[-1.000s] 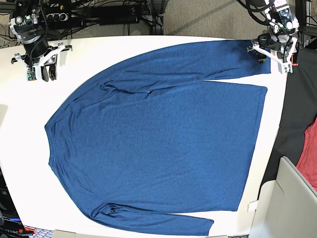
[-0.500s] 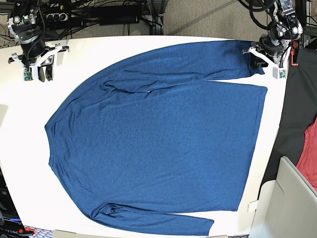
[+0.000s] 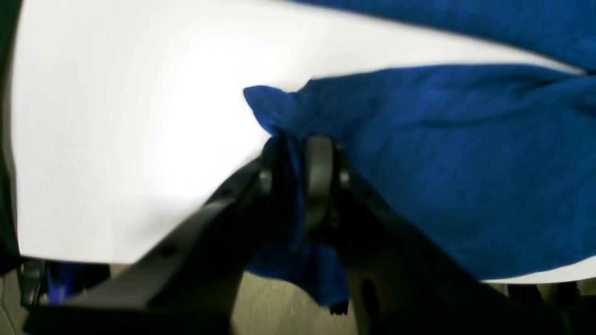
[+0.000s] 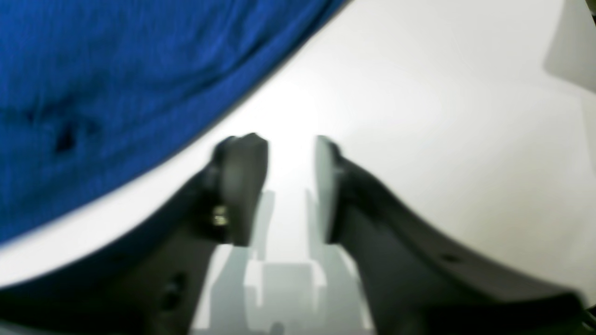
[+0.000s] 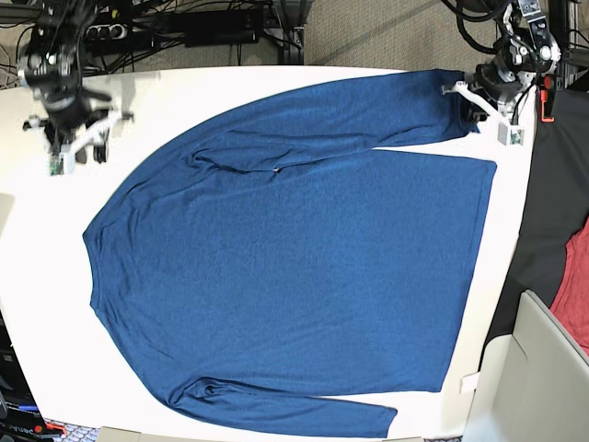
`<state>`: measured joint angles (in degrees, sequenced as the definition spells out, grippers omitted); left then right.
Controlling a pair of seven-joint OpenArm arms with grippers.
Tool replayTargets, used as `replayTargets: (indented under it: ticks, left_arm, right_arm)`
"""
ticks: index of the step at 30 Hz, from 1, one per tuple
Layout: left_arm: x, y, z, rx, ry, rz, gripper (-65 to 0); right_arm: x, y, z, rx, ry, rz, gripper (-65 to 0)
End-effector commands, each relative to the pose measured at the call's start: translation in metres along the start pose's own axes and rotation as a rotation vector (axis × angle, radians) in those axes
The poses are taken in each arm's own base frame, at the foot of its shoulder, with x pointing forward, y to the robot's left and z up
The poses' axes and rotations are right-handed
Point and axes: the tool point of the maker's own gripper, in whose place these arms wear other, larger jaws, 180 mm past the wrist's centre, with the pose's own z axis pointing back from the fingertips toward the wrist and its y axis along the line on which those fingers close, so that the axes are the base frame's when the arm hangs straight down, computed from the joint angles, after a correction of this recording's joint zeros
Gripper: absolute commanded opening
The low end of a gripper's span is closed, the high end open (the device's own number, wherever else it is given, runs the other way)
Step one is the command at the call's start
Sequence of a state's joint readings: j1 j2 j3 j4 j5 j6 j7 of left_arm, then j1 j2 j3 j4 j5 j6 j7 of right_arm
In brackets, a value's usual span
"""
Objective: Fold the T-shirt properly
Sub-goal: 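Grasp the shirt's shoulder corners with both grippers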
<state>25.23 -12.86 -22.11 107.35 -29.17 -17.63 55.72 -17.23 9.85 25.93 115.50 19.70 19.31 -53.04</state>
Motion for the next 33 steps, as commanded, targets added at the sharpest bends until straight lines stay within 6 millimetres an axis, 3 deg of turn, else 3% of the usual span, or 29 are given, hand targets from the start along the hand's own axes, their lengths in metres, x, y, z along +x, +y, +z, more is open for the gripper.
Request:
replayTargets:
  ticks: [1,12,24,26,30,33]
  left_arm:
    - [0.008,0.001,0.006,0.005,-0.015,-0.022,-58.1]
    - [0.009,-0.004,0.008,-0.001,-0.017,-0.02,-58.1]
    - [0.008,-0.006,0.007,-0.006,-0.013,-0.023,-58.1]
    - [0.008,-0.006,0.007,-0.007,-0.013,-0.024,-58.1]
    - [0.008,-0.006,0.007,-0.006,-0.013,-0.023,-58.1]
    - [0.008,-0.005,0.007,-0.005,-0.012,-0.024,-58.1]
  right_arm:
    - [0.006,0.002,0.002,0.003,-0.024,-0.007,-36.3]
    - [-0.009,0.029,-0.04,0.111,0.014,-0.225,-34.9]
    - [-0.021,0.029,-0.079,0.126,0.06,-0.411,-36.1]
    - [-0.024,0.031,-0.084,0.133,0.074,-0.426,-41.8]
    - [-0.025,0.032,-0.088,0.138,0.082,-0.435,-59.5]
    - [-0.032,0.022,-0.083,0.123,0.091,-0.456,-63.4]
